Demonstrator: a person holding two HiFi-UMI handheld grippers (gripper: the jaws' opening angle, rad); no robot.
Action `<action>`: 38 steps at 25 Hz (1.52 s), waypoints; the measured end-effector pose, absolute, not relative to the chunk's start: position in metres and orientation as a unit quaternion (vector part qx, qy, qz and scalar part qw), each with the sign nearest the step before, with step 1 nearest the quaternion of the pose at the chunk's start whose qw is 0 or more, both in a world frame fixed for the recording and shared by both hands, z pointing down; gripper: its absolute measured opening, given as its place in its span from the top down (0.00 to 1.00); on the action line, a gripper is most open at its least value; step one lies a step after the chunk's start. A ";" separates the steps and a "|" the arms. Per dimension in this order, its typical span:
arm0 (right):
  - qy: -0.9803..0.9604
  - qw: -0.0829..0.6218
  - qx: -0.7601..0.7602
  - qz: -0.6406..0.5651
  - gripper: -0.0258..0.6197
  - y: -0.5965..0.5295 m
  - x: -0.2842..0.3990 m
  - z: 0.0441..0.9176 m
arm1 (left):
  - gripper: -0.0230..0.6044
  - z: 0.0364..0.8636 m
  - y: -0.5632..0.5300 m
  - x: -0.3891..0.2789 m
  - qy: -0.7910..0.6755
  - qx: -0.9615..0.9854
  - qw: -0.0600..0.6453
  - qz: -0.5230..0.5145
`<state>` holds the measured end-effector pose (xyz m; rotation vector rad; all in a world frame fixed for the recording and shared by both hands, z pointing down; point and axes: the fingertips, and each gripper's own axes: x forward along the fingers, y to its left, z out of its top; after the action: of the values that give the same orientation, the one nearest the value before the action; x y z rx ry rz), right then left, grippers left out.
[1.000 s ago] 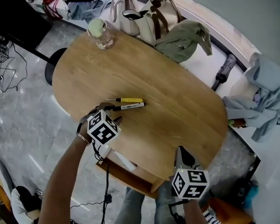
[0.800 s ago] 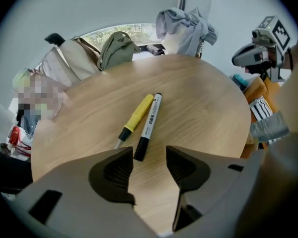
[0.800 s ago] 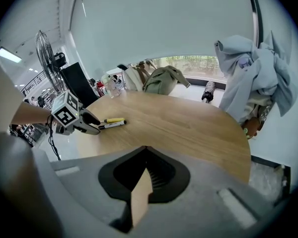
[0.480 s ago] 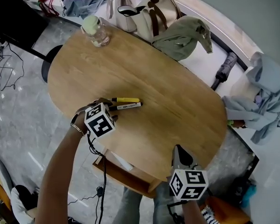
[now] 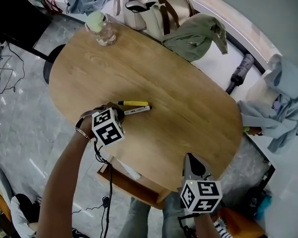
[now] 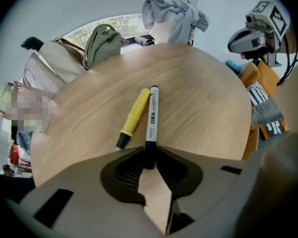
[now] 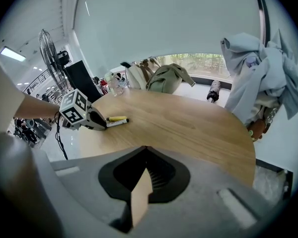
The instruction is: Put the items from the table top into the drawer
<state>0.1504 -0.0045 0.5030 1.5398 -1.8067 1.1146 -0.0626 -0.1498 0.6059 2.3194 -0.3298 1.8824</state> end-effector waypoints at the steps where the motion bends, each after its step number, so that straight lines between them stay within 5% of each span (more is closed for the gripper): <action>1: -0.665 0.256 0.568 0.411 0.95 -0.004 0.151 0.503 | 0.85 0.606 -0.149 -0.062 -0.109 0.770 0.063 0.626; 38: -0.715 0.257 0.536 0.369 0.95 0.000 0.131 0.480 | 0.86 0.535 -0.063 -0.076 -0.260 0.786 0.110 0.550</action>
<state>0.1307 0.0004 0.4796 1.4530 -1.9382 1.0013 -0.0759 -0.0627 0.5352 2.3083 -0.7654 1.6172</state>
